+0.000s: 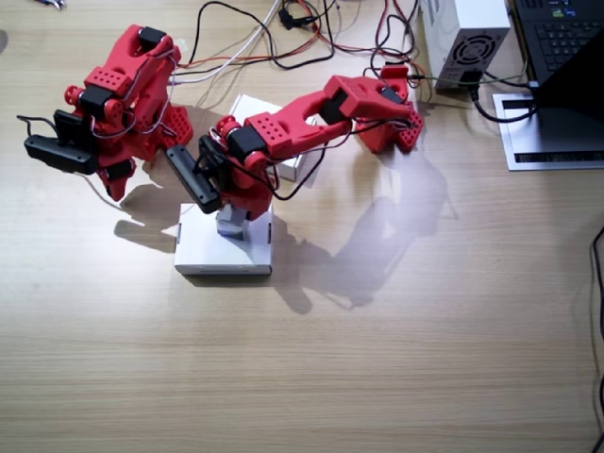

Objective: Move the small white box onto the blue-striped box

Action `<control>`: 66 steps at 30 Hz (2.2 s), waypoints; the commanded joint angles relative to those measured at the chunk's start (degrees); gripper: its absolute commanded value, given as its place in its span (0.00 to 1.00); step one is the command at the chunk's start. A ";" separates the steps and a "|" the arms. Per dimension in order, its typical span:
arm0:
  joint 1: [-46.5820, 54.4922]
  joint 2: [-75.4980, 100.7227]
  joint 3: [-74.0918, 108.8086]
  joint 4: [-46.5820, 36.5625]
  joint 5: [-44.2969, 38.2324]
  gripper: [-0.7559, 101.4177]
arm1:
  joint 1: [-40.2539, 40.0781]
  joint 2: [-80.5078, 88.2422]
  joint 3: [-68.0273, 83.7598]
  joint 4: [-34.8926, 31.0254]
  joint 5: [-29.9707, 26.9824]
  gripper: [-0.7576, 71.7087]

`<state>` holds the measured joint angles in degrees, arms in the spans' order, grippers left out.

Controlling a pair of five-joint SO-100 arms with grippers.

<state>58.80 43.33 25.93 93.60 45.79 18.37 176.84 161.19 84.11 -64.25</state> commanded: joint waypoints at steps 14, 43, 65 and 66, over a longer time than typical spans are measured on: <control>13.01 36.65 29.88 2.46 -3.43 0.22 | -0.35 3.78 -0.18 -0.35 1.23 0.07; 26.46 47.55 54.93 -5.63 -10.63 0.30 | -0.09 4.83 0.09 -0.18 2.02 0.10; -29.71 106.26 83.14 -12.13 -0.88 0.01 | -1.32 4.83 0.44 -0.35 1.49 0.01; -39.02 114.35 93.25 -15.47 3.34 0.01 | -1.93 4.83 0.53 -0.35 1.58 0.01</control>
<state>42.71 133.86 95.54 85.08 41.04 18.37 179.91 162.16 84.11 -62.14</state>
